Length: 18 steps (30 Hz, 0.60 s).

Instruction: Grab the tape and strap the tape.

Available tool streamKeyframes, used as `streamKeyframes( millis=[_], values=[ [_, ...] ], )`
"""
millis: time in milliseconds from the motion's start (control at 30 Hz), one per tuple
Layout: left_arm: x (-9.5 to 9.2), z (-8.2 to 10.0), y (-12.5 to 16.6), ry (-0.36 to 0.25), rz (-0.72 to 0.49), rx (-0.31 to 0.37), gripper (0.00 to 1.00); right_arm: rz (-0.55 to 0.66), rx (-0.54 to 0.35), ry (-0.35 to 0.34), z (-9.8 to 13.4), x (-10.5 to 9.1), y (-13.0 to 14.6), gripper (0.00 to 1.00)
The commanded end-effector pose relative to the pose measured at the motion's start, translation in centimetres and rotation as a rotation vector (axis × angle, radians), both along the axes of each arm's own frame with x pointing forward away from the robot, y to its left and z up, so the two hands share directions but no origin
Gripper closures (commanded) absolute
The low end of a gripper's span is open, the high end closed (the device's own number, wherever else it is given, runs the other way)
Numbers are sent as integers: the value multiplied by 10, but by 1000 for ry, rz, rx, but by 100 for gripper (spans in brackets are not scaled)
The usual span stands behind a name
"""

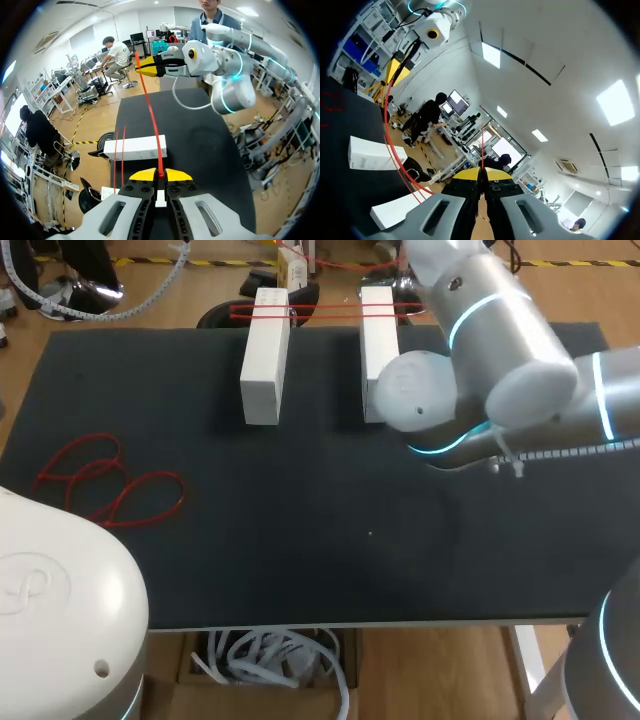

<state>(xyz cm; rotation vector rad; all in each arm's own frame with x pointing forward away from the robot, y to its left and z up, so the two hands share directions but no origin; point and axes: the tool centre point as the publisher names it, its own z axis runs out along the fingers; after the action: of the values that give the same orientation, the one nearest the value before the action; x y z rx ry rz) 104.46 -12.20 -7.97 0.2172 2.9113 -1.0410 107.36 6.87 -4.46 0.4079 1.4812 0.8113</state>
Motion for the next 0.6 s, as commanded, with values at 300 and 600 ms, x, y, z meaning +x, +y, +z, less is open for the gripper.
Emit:
streamKeyframes(
  millis=[300,600],
  values=[
    [0,1,0,1,1,3,100,-109,-204,71,6,-8,43,100],
    [0,1,0,1,1,3,100,-183,-407,112,8,-15,58,100]
  ],
)
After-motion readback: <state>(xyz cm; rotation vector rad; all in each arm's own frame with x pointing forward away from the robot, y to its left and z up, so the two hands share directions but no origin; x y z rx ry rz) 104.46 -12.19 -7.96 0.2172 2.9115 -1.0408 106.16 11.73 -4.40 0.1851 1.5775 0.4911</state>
